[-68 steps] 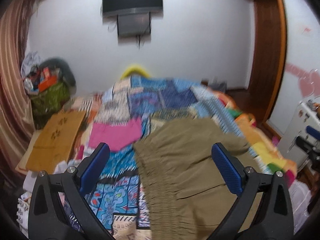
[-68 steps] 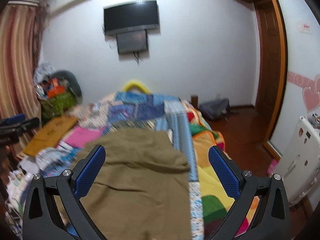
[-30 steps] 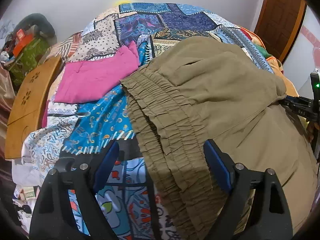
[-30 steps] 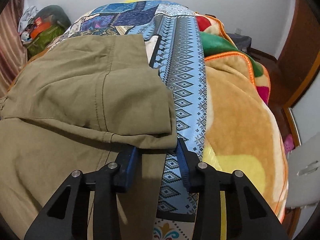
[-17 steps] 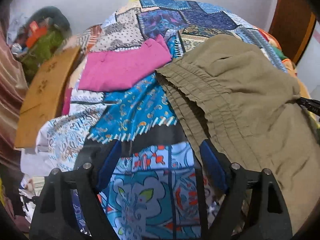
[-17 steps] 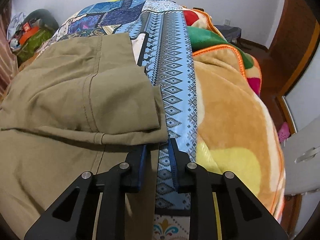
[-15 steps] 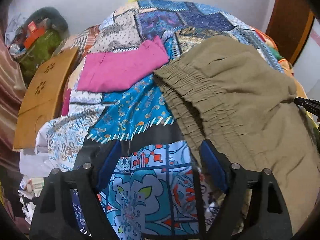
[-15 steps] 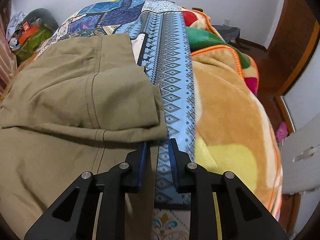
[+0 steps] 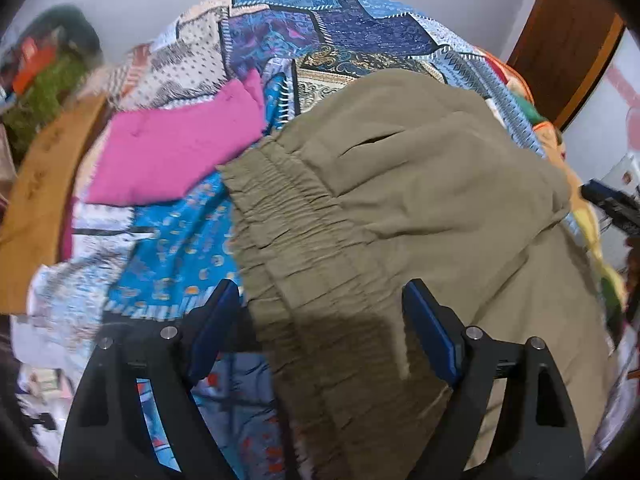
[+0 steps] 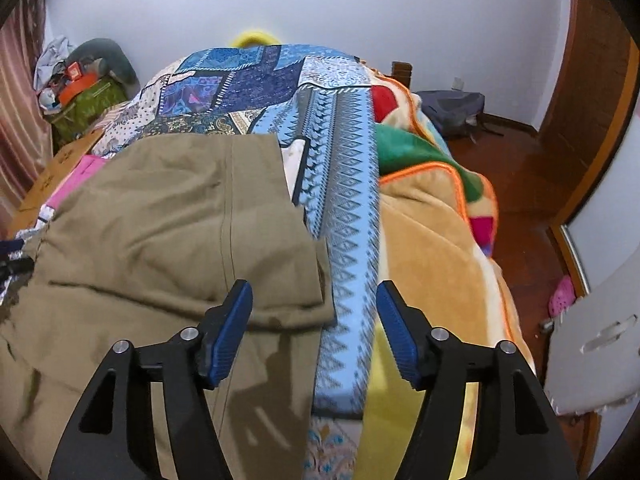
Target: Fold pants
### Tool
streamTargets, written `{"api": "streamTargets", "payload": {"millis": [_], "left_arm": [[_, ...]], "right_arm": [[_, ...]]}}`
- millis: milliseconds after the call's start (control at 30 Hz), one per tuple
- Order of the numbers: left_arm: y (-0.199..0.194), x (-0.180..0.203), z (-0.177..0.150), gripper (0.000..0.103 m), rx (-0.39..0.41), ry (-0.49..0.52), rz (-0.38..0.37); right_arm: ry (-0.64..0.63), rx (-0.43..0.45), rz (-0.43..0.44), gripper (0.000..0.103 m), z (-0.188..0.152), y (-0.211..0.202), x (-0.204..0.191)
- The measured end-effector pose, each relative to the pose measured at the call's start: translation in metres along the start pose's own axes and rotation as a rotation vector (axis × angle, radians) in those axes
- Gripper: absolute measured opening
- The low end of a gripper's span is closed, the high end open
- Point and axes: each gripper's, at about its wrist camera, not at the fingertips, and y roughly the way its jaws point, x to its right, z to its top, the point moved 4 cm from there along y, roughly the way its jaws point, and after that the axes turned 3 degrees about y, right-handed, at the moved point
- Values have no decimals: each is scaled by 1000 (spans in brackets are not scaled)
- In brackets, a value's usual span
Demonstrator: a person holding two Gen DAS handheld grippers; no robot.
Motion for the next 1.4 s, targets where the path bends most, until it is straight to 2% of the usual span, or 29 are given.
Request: {"api": "streamTargets", "payload": {"millis": [67, 133, 200, 233, 267, 433, 567, 733, 900, 1167, 1300, 1400], "left_arm": [[3, 3, 2, 85, -1, 6, -21], [6, 6, 2, 85, 2, 27, -8], [7, 11, 2, 85, 18, 63, 15], [8, 12, 2, 85, 30, 80, 31], [9, 13, 2, 85, 43, 98, 53], [11, 7, 3, 85, 74, 114, 149], [11, 2, 2, 85, 83, 112, 159], [7, 0, 2, 86, 98, 141, 225], [12, -11, 1, 91, 89, 95, 180], [-7, -19, 1, 90, 47, 40, 71], [-25, -30, 7, 90, 78, 37, 83], [-29, -50, 19, 90, 97, 10, 120]], "right_arm": [[-14, -17, 4, 61, 4, 17, 1], [-22, -32, 13, 61, 4, 28, -2], [-20, -65, 66, 56, 1, 44, -6], [-17, -79, 102, 43, 0, 52, -8], [-17, -90, 125, 36, -3, 56, -11], [-49, -71, 42, 12, -12, 66, -15], [-55, -77, 27, 11, -11, 66, -16], [-92, -76, -27, 11, -13, 65, -17], [-82, -94, -44, 11, -14, 67, -16], [-81, -173, -58, 14, -6, 59, -18], [-106, -138, -37, 14, 1, 39, -21], [-115, -95, -14, 21, 15, 25, -23]]}}
